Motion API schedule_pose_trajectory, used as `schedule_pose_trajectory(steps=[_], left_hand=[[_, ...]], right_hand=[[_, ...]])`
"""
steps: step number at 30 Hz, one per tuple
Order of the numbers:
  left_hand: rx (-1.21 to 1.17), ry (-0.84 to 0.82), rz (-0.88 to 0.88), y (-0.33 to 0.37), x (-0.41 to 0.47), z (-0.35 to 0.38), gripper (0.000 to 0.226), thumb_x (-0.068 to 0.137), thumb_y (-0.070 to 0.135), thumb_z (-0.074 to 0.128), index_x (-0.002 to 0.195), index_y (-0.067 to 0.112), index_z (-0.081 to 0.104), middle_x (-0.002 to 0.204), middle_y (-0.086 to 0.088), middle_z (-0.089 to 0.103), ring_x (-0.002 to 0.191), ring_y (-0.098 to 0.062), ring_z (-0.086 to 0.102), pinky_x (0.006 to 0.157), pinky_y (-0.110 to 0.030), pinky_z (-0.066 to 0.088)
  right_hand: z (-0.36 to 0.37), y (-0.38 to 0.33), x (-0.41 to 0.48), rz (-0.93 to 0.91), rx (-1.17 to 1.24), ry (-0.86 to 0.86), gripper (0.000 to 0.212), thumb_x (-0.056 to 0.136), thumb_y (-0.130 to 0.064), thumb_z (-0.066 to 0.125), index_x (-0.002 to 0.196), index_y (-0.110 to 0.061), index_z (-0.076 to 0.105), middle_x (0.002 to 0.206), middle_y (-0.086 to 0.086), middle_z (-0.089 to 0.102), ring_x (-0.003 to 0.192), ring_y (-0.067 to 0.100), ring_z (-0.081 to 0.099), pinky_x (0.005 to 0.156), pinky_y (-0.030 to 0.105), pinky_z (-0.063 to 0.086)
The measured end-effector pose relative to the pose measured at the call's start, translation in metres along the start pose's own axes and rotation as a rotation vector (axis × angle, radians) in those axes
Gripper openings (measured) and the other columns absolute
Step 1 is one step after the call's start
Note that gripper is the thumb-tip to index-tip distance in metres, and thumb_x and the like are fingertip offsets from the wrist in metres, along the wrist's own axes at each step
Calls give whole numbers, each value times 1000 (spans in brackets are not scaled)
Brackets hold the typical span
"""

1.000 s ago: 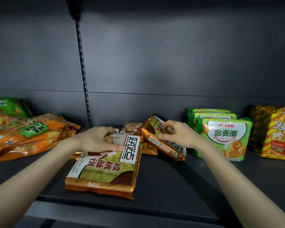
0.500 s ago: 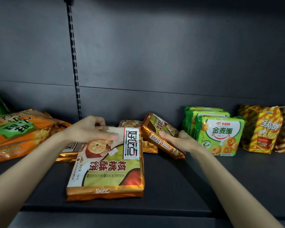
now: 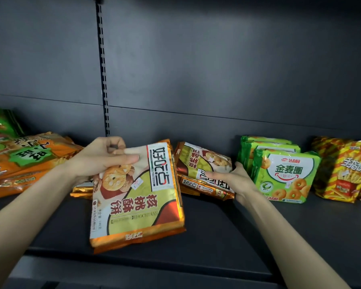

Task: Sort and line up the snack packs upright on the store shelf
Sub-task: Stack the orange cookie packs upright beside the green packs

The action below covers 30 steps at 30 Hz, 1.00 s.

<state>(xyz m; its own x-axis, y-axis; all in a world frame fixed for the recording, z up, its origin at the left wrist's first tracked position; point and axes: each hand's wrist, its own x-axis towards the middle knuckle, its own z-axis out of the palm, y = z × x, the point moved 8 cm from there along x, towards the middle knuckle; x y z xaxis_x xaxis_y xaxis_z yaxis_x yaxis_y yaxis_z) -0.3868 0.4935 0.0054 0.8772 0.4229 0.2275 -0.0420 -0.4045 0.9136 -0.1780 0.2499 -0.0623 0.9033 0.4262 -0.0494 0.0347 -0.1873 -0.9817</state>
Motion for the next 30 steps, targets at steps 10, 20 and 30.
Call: schedule_pose_trajectory(steps=[10,20,30], left_hand=[[-194,100,-40,12,5,-3,94,17,59,89,93,8,66,83,-15,75,66,-26,72,56,-32,60],[-56,-4,75,34,0,30,65,36,60,83,86,20,74,82,-7,76,70,-23,73,53,-23,56],[104,-125,72,36,0,51,39,67,25,78,103,23,63,85,6,76,75,-16,74,63,-25,60]], right_hand=[[0,-30,-11,-127,314,-199,74,55,3,79,123,4,51,94,19,71,76,25,71,67,33,60],[-5,-98,-20,-363,156,-145,46,60,0,84,100,-17,68,90,7,72,74,19,71,67,31,59],[3,-78,-37,-398,-90,-219,41,78,-19,75,113,-22,56,99,4,73,82,16,73,73,35,60]])
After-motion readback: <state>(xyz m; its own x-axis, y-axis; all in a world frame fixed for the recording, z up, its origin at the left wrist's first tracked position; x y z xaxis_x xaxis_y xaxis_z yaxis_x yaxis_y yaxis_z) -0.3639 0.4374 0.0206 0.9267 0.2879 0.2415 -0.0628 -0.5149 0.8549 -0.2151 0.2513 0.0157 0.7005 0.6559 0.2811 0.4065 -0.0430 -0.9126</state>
